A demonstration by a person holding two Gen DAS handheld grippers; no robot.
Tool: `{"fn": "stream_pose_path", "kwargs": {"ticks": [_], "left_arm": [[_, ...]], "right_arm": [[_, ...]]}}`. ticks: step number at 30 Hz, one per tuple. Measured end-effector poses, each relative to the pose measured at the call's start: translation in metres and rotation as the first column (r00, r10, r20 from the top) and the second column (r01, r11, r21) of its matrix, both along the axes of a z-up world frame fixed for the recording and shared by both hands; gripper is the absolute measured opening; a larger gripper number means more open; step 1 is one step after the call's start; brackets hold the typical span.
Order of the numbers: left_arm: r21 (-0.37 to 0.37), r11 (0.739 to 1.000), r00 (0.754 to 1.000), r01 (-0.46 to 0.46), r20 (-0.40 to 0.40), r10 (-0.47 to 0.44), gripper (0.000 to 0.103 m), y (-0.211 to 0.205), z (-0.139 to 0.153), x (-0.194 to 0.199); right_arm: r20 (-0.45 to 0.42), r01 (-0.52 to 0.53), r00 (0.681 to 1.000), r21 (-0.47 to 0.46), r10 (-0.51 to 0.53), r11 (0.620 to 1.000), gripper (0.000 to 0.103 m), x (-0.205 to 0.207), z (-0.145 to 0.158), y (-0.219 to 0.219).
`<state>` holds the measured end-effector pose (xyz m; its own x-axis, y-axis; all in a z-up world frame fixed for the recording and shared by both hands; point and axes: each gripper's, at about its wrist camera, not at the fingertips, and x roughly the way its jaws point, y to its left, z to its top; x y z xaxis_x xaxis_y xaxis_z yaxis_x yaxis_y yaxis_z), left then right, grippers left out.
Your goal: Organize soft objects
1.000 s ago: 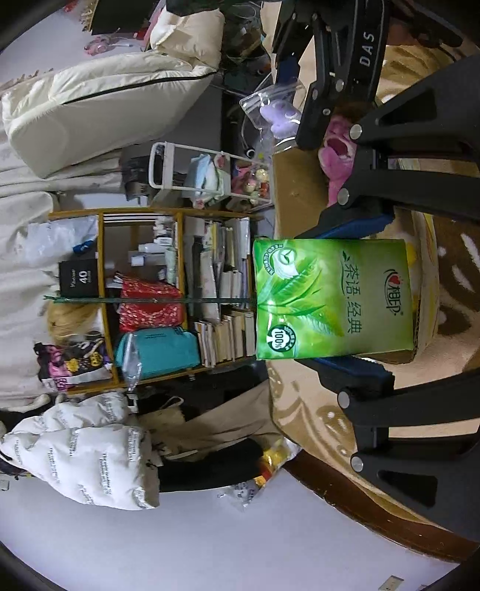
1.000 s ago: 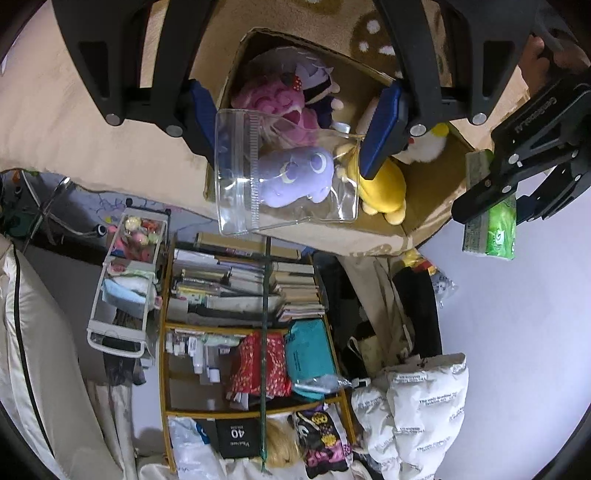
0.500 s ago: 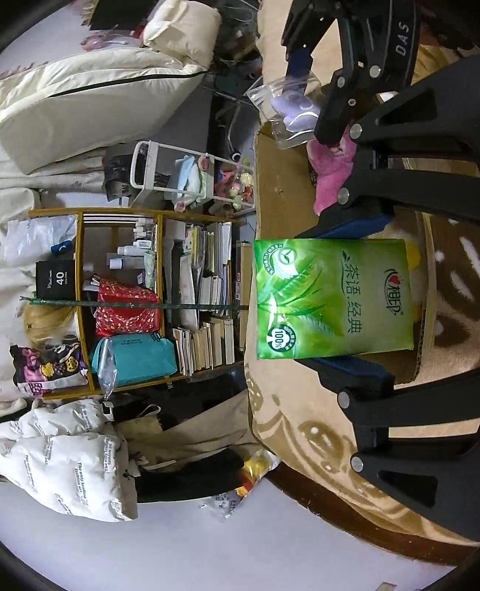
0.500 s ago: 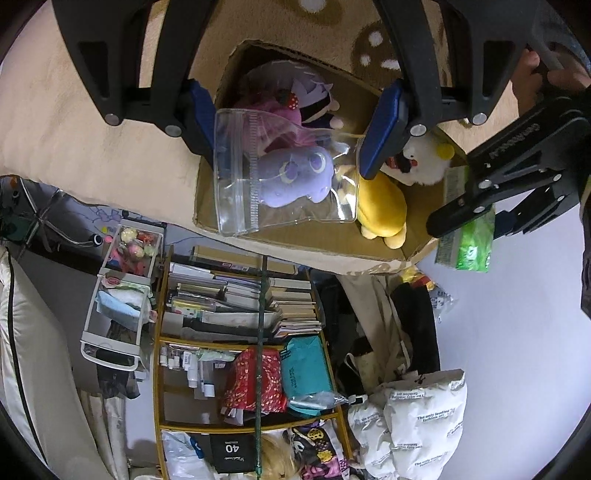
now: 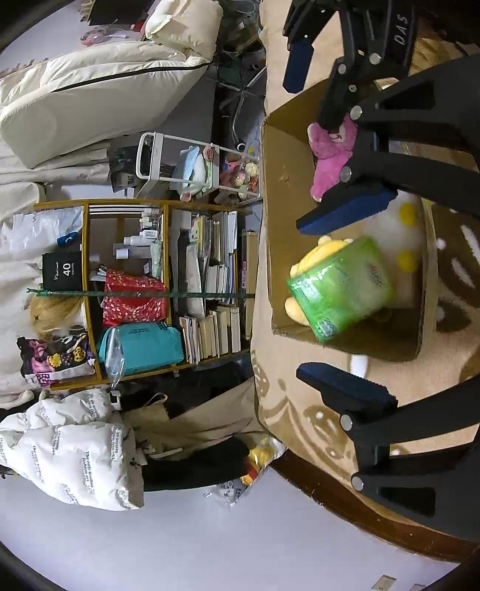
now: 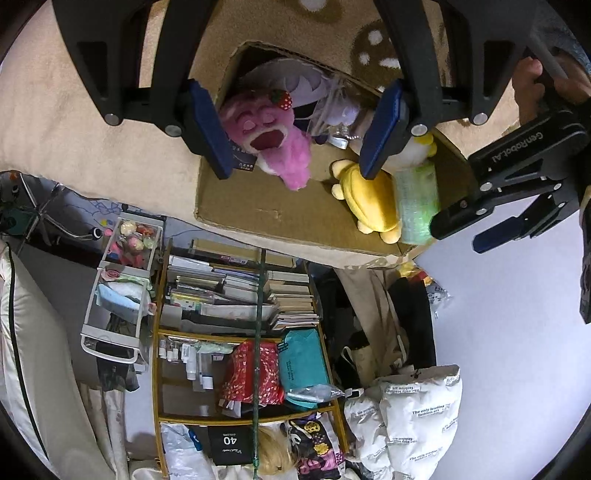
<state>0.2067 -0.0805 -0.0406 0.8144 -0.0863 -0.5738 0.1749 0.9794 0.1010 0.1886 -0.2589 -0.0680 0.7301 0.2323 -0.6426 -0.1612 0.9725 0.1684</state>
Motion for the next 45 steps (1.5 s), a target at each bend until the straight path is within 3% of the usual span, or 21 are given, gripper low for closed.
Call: {"fn": "stream_pose_path", "kwargs": {"ticks": [2,7,11,13,16,21,28,34,45], "left_arm": [[0.005,1.000,1.000,-0.005,0.008,0.005,0.079,0.001,0.003,-0.004],[0.001,1.000,1.000,-0.010,0.016,0.010,0.085,0.005,0.011,-0.016],[0.011,1.000,0.999,-0.011,0.036,0.011,0.096,0.008,0.017,-0.034],[0.028,1.000,0.999,-0.012,0.045,0.011,0.096,0.008,0.021,-0.046],[0.067,0.998,0.997,-0.012,0.076,0.007,0.099,0.007,0.029,-0.067],[0.125,0.992,0.990,-0.023,0.144,0.005,0.102,0.007,0.044,-0.107],[0.045,0.999,0.985,-0.017,0.174,0.009,0.102,0.021,0.060,-0.153],[-0.022,0.999,0.964,-0.045,0.260,0.049,0.102,0.038,0.073,-0.195],[-0.044,0.998,0.954,-0.045,0.295,0.056,0.102,0.056,0.064,-0.230]], "right_arm": [[0.003,0.007,1.000,-0.003,-0.007,1.000,0.075,-0.003,0.001,-0.001],[0.017,0.029,0.999,-0.002,-0.029,1.000,0.076,-0.017,0.009,-0.007],[0.048,0.056,0.997,-0.005,-0.056,0.998,0.089,-0.033,0.020,-0.012],[0.061,0.068,0.996,-0.003,-0.068,0.998,0.091,-0.043,0.028,-0.014],[0.079,0.086,0.993,-0.005,-0.085,0.996,0.103,-0.058,0.041,-0.015],[0.131,0.100,0.987,-0.015,-0.097,0.995,0.103,-0.088,0.062,-0.015],[0.199,0.110,0.975,-0.025,-0.103,0.994,0.103,-0.133,0.078,-0.013],[0.254,0.121,0.962,-0.054,-0.103,0.991,0.103,-0.164,0.087,-0.007],[0.257,0.145,0.958,-0.067,-0.123,0.987,0.103,-0.197,0.083,-0.010]]}}
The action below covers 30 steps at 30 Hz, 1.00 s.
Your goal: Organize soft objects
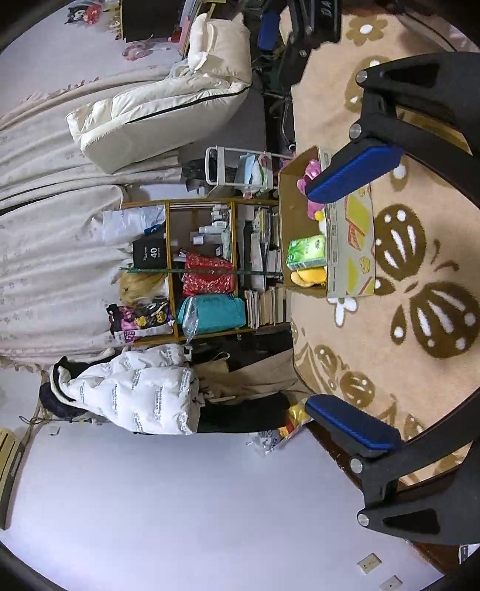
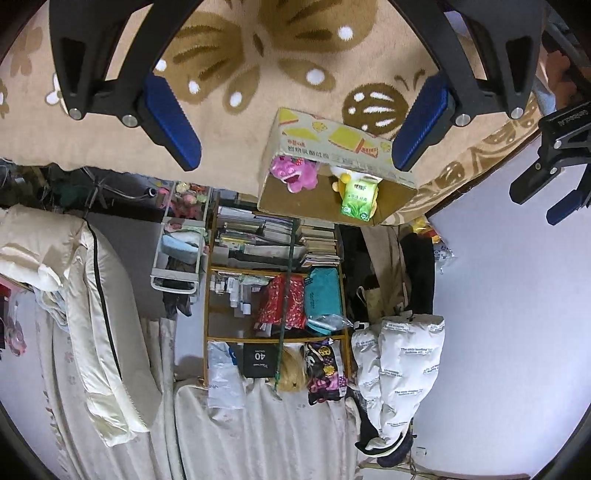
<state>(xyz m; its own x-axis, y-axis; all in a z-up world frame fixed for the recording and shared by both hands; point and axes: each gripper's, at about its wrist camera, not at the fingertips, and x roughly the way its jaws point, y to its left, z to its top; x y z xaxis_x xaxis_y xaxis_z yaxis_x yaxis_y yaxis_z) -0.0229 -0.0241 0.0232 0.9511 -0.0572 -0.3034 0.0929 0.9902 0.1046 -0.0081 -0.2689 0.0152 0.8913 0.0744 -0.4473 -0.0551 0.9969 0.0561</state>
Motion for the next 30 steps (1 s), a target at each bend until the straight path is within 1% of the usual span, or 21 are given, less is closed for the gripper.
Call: {"fn": "stream_pose_path", "kwargs": {"ticks": [8,12,16,19,30], "left_arm": [[-0.034,0.998,0.998,0.045,-0.034,-0.047,0.102,0.000,-0.013,0.011],[-0.061,0.997,0.997,0.039,-0.065,-0.043,0.102,0.003,-0.020,0.023],[-0.047,0.998,0.996,0.030,-0.084,-0.034,0.102,0.002,-0.025,0.031],[-0.055,0.998,0.994,0.039,-0.102,-0.044,0.102,0.003,-0.028,0.035],[-0.046,0.998,0.990,0.031,-0.135,-0.037,0.102,-0.002,-0.035,0.044]], "right_arm": [[0.045,0.037,0.998,-0.026,-0.036,0.999,0.103,-0.003,-0.002,-0.001],[0.033,0.037,0.999,-0.027,-0.036,0.999,0.103,0.002,-0.006,-0.001],[0.006,0.054,0.999,-0.028,-0.054,0.998,0.103,0.014,-0.013,-0.003],[-0.010,0.066,0.998,-0.016,-0.066,0.998,0.103,0.022,-0.017,-0.006],[-0.016,0.070,0.997,-0.010,-0.070,0.997,0.103,0.025,-0.019,-0.008]]}}
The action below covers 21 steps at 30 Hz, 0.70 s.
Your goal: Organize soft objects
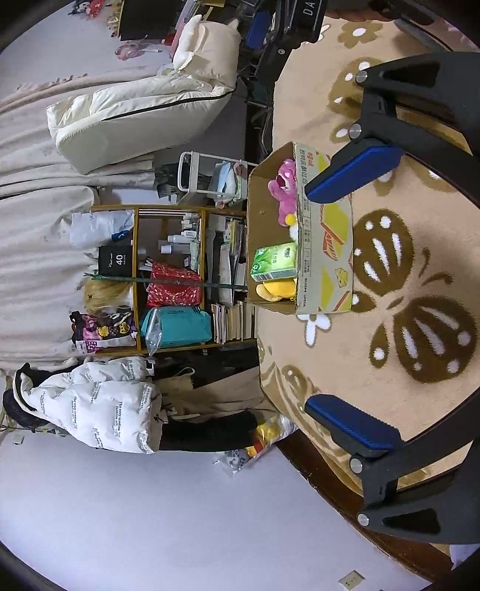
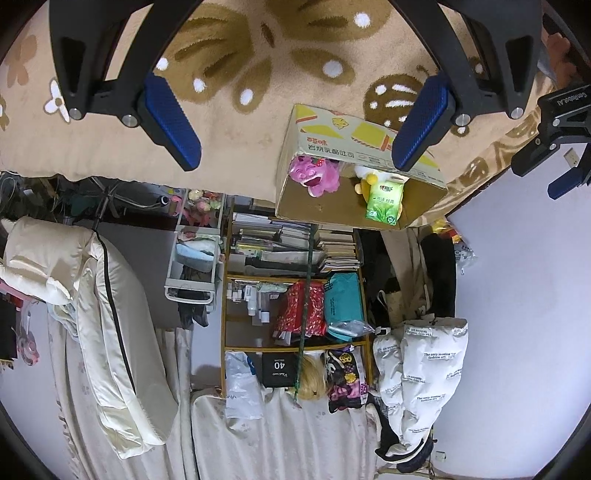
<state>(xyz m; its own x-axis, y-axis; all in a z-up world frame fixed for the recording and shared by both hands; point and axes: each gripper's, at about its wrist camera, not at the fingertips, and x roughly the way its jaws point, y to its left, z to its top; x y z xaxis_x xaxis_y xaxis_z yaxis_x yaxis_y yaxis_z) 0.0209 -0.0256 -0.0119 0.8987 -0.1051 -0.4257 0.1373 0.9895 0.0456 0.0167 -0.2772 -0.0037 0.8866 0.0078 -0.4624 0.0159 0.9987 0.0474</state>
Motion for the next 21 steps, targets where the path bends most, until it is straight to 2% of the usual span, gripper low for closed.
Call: {"fn": "stream_pose_path", "kwargs": {"ticks": [21], "left_arm": [[0.001,1.000,1.000,-0.006,-0.001,0.006,0.102,-0.0004,-0.0014,-0.0003]], "right_arm": [[0.000,0.007,1.000,0.014,-0.007,1.000,0.103,0.0024,-0.0036,0.0041]]}}
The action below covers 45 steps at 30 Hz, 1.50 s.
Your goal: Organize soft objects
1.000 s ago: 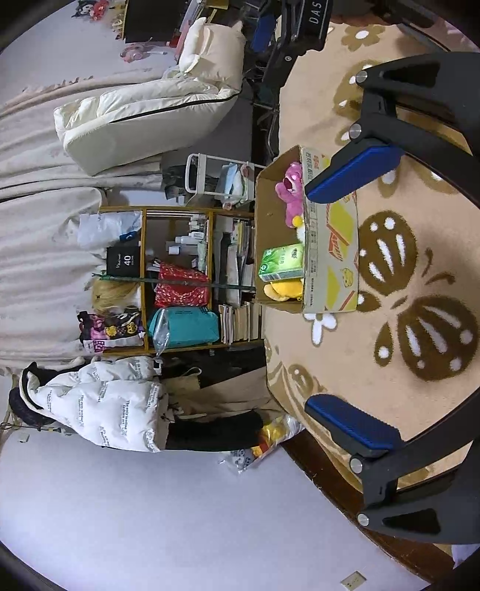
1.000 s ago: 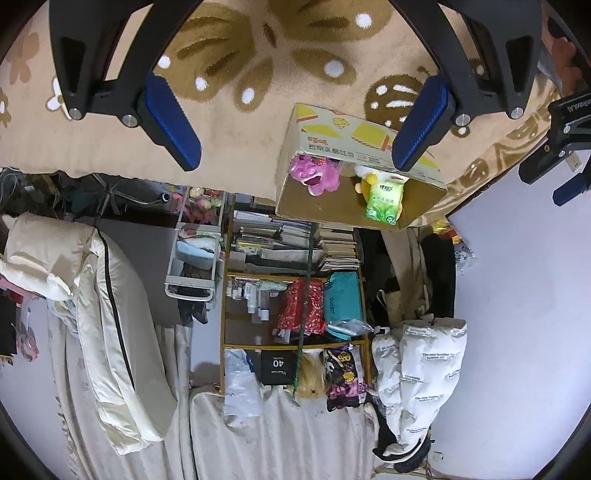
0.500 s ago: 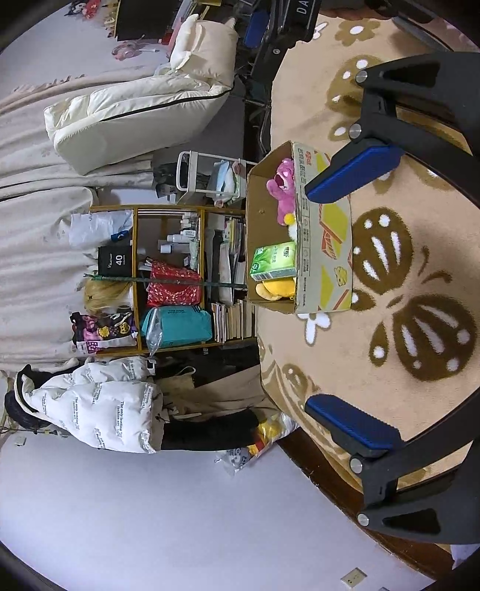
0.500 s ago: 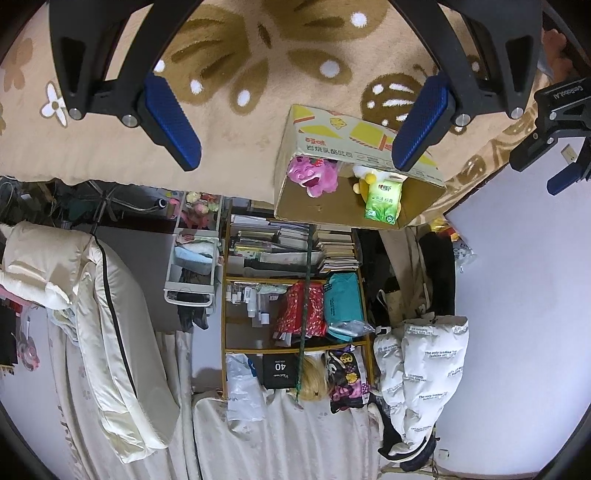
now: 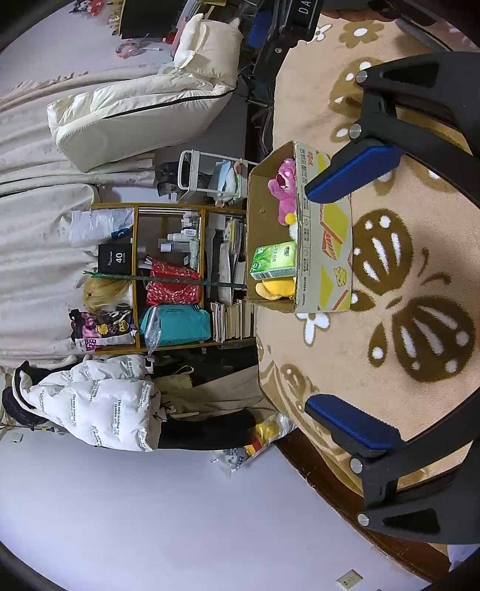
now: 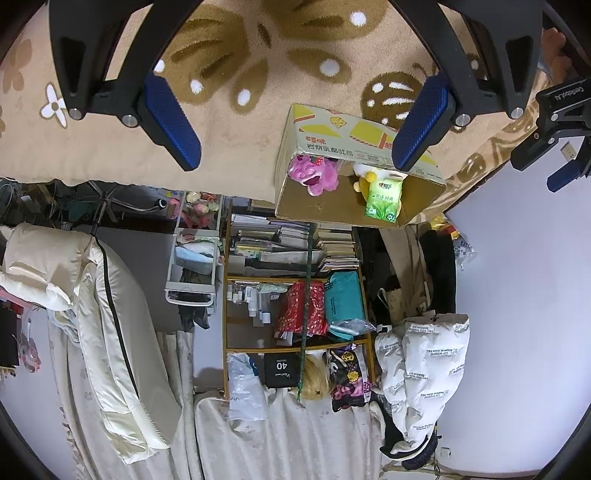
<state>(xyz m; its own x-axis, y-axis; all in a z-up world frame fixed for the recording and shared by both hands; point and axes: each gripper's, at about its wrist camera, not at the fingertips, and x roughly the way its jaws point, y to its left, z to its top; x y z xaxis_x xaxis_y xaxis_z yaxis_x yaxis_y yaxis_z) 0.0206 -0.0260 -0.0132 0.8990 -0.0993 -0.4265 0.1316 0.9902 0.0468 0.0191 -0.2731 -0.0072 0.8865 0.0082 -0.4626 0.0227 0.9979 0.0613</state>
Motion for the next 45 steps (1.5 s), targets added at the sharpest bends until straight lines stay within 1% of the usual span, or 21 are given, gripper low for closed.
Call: {"fn": "stream_pose_path", "kwargs": {"ticks": [12,14,17,45], "left_arm": [[0.000,1.000,1.000,-0.003,-0.001,0.003,0.102,0.0002,0.0000,-0.0004],[-0.006,1.000,1.000,0.007,-0.008,-0.007,0.102,0.0005,-0.0002,0.0008],[0.005,1.000,1.000,0.003,-0.004,-0.003,0.102,-0.0003,-0.0006,0.0003],[0.004,1.000,1.000,0.004,-0.013,-0.004,0.102,0.0001,0.0011,-0.0017]], "right_arm": [[0.000,0.001,1.000,0.003,-0.001,1.000,0.103,0.0000,-0.0001,-0.0001],[0.002,0.004,1.000,0.003,-0.004,1.000,0.103,0.0000,-0.0005,0.0011],[0.000,0.003,1.000,0.003,-0.003,1.000,0.103,0.0000,-0.0001,-0.0007],[0.000,0.007,1.000,0.008,-0.007,1.000,0.103,0.0000,-0.0006,-0.0004]]}}
